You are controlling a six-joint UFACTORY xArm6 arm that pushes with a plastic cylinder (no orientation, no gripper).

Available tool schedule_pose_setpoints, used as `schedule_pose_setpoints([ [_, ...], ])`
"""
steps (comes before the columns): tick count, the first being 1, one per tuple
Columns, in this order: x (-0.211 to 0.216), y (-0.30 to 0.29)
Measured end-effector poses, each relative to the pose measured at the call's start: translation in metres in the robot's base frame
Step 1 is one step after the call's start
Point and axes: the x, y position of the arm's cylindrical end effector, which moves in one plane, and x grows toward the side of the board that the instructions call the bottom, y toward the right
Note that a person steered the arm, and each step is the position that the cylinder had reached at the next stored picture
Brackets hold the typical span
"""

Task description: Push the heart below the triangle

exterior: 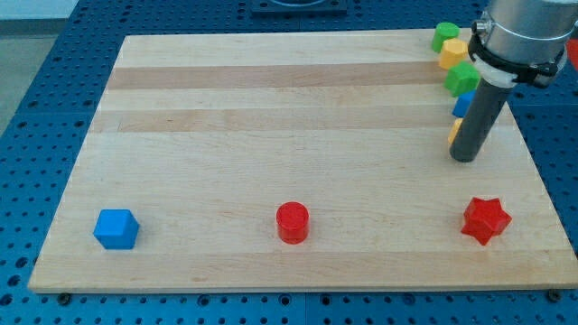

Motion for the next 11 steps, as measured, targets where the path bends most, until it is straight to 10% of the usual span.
schedule_pose_setpoints([
  [9,-0.026,-0.010],
  [11,-0.026,-0.132],
])
